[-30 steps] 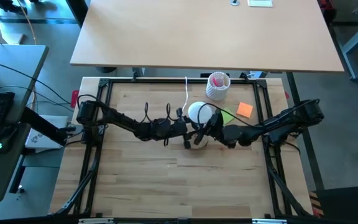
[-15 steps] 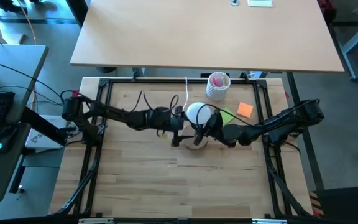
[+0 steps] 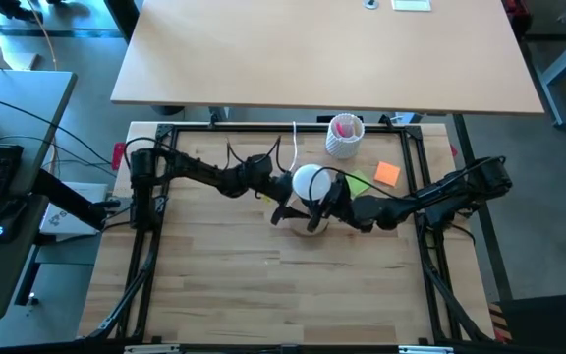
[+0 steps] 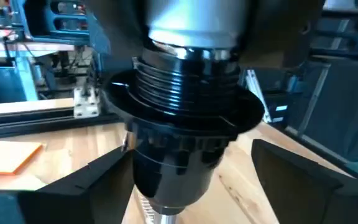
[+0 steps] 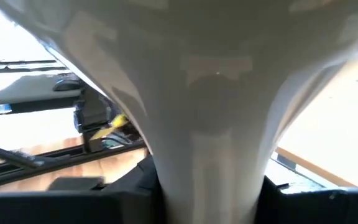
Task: Screw lightbulb
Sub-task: Insert the white lightbulb into the brown lamp
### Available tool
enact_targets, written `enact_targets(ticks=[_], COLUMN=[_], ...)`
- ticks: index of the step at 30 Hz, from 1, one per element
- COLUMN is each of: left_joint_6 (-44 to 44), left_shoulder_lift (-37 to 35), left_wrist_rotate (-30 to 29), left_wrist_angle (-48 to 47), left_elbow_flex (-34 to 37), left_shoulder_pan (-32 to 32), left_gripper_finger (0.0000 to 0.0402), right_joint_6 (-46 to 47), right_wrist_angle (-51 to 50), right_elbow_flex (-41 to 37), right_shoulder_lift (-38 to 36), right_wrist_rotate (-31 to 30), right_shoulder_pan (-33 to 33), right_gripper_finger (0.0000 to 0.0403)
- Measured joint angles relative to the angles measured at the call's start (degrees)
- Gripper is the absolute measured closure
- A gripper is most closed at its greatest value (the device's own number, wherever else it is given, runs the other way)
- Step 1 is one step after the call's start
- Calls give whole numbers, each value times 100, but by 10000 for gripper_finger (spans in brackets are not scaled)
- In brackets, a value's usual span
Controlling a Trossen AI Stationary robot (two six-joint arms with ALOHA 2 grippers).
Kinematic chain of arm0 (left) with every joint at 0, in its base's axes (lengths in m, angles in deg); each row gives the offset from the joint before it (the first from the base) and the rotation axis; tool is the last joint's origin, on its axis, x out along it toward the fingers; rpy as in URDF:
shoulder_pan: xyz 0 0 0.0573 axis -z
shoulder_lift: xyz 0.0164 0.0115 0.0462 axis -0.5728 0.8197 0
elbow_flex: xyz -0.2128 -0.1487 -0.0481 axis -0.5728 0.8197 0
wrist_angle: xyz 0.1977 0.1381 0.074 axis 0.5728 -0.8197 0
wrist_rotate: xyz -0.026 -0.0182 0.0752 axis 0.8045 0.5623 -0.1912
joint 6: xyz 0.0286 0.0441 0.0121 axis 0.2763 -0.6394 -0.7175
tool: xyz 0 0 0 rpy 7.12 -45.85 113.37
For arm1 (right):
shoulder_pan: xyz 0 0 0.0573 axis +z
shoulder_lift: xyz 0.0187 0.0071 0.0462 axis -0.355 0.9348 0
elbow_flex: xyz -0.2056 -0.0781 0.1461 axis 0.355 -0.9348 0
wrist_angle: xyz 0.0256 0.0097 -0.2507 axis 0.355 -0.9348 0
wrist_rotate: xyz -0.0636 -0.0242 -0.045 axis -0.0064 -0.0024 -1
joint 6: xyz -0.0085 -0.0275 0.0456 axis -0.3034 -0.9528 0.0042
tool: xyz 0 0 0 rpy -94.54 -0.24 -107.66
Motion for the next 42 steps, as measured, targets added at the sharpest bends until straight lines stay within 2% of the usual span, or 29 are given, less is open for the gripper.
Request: enact_targets(ticks=[3, 5, 8, 15, 18, 21, 24, 27, 31, 33, 40, 42], left_joint_6=[32, 203, 318, 372, 316, 96, -149, -238, -295, -256, 39, -19], left_shoulder_lift=[13, 10, 11, -48, -175, -335, -476, -515, -451, -447, -447, -449], left_wrist_rotate=[405, 769, 927, 698, -80, -1513, -2972, -4292, -5636, -5950, -5937, -5965], left_wrist_angle=[14, 72, 87, -91, -257, -233, -206, -159, -13, 18, 22, 24], left_elbow_flex=[-88, -139, -143, -135, -76, 92, 272, 344, 336, 357, 396, 401], left_shoulder_pan=[-98, -179, -244, -177, -3, 282, 637, 1048, 1457, 1518, 1510, 1527], left_gripper_finger=[141, 180, 239, 240, 240, 240, 249, 249, 249, 249, 249, 236], right_joint_6=[-81, -102, -33, 136, 259, 411, 570, 728, 875, 978, 823, 764], right_wrist_angle=[4, -48, -256, -633, -705, -748, -748, -740, -680, -636, -499, -494], right_elbow_flex=[2, 2, -8, -7, -9, -9, 0, 4, 9, 15, 15, 14], right_shoulder_lift=[-18, -76, -211, -357, -368, -370, -361, -353, -302, -270, -259, -259], right_wrist_rotate=[208, 364, 550, 574, 273, -332, -664, -684, -605, -577, -600, -488], right_shoulder_pan=[9, 13, 15, 7, 21, 37, 20, -40, -150, -201, -216, -220], right_gripper_finger=[280, 278, 278, 279, 280, 280, 280, 280, 280, 280, 280, 278])
